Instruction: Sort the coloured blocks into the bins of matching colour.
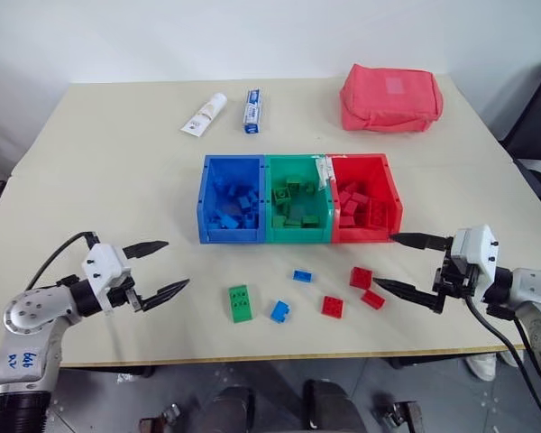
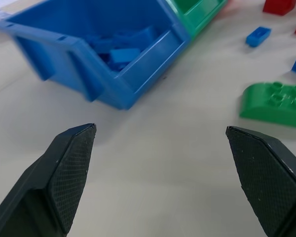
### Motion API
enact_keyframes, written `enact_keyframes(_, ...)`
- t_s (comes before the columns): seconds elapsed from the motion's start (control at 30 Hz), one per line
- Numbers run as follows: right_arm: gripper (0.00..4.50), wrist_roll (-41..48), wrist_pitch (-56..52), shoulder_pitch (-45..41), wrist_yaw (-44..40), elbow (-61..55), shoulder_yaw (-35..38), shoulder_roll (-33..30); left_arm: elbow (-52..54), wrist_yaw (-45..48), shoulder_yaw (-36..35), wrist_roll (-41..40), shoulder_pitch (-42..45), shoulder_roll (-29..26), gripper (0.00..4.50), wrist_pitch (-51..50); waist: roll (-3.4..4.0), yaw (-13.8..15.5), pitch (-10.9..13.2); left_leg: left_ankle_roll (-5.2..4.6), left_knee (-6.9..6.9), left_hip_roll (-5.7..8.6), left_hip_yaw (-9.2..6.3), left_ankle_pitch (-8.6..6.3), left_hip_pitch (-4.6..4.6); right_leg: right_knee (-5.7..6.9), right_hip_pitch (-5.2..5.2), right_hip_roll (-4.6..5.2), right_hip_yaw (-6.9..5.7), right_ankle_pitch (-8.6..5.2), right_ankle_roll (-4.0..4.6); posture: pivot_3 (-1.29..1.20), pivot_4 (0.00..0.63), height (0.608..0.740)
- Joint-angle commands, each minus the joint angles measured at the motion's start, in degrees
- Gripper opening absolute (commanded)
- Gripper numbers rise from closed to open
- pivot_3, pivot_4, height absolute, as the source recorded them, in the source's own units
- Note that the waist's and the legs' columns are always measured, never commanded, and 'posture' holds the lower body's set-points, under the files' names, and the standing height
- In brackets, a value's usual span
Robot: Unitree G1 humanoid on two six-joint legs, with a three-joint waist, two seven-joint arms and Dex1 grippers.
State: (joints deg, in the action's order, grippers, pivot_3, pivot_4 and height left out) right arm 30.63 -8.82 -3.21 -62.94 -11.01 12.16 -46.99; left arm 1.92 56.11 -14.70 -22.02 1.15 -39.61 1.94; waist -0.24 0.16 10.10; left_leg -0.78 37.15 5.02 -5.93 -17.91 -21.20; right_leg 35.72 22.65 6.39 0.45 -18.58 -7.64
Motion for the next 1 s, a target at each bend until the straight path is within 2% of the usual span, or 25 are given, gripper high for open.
enact_keyframes(0.03, 4.5, 0.0, 0.4, 1.4, 0.9, -2.4, 1.3, 0.7, 3.3, -1.4, -0.1, -0.2, 0.7, 0.5, 4.48, 0.5, 0.0, 0.0, 0.0, 0.0, 0.01, 0.0, 0.0, 0.0, 0.0, 0.02, 0.01, 0.0, 0.0, 0.0, 0.0, 0.0, 0.15, 0.74)
enact_keyframes(0.23, 4.5, -0.4, 0.9, 7.2, 2.4, -4.3, 6.4, -0.2, 8.1, 0.7, 5.1, -4.1, 2.4, 2.4, 4.48, -4.8, 0.0, 0.7, 0.0, -0.01, 0.1, 0.06, 0.02, 0.01, 0.0, 0.11, 0.0, 0.03, 0.02, 0.01, -0.01, 0.0, 0.15, 0.74)
enact_keyframes(0.37, 4.5, -1.8, 0.5, 15.3, 1.1, -3.9, 12.9, -2.4, 11.9, 3.2, 12.3, -2.7, 4.3, 3.6, 4.48, -6.1, 0.01, 1.6, 0.0, -0.02, 0.12, 0.08, 0.0, 0.01, 0.0, 0.09, -0.04, 0.03, 0.02, 0.01, -0.02, 0.0, 0.15, 0.74)
enact_keyframes(0.43, 4.5, -6.7, -0.2, 21.0, 0.4, -3.2, 13.6, -5.4, 12.7, 4.1, 16.7, -0.7, 6.0, 4.7, 4.48, -5.4, 0.01, 1.6, 0.0, -0.03, 0.13, 0.09, 0.02, 0.01, 0.01, 0.06, -0.05, 0.03, 0.03, 0.01, -0.02, 0.0, 0.15, 0.74)
enact_keyframes(0.5, 4.5, -6.3, -2.8, 22.7, 1.6, -4.7, 13.6, -5.8, 12.2, 5.7, 20.2, 1.1, 7.4, 4.7, 4.48, -4.7, -0.01, 1.5, 0.0, -0.04, 0.11, 0.11, 0.03, 0.02, 0.02, 0.05, -0.07, 0.03, 0.01, 0.01, -0.02, 0.0, 0.15, 0.74)
enact_keyframes(0.7, 4.5, -1.7, -13.1, 18.5, 6.2, -12.7, 8.7, -4.4, 11.0, 8.7, 21.7, 0.2, 9.9, 4.5, 4.48, -4.2, 0.05, 0.1, 0.0, 0.02, 0.08, -0.08, 0.2, 0.04, 0.12, 0.14, -0.03, -0.1, 0.01, 0.0, 0.0, 0.0, 0.15, 0.74)
enact_keyframes(0.97, 4.5, -7.7, -22.7, 9.4, 13.3, -14.6, -6.9, -3.1, 10.6, 10.9, 17.9, 0.3, 7.3, 0.4, 4.48, -1.0, 0.05, 0.7, 0.0, 0.01, 0.08, -0.03, 0.03, 0.02, 0.0, 0.03, 0.01, -0.04, 0.01, 0.0, 0.0, 0.0, 0.15, 0.74)
enact_keyframes(1.0, 4.32, -8.6, -22.7, 9.0, 13.7, -14.1, -8.1, -3.0, 10.9, 11.2, 17.7, 0.2, 6.9, 0.0, 4.5, -0.8, 0.05, 0.9, 0.0, 0.01, 0.07, -0.02, 0.03, 0.02, -0.01, 0.01, 0.01, -0.03, 0.01, 0.0, 0.0, 0.0, 0.15, 0.74)
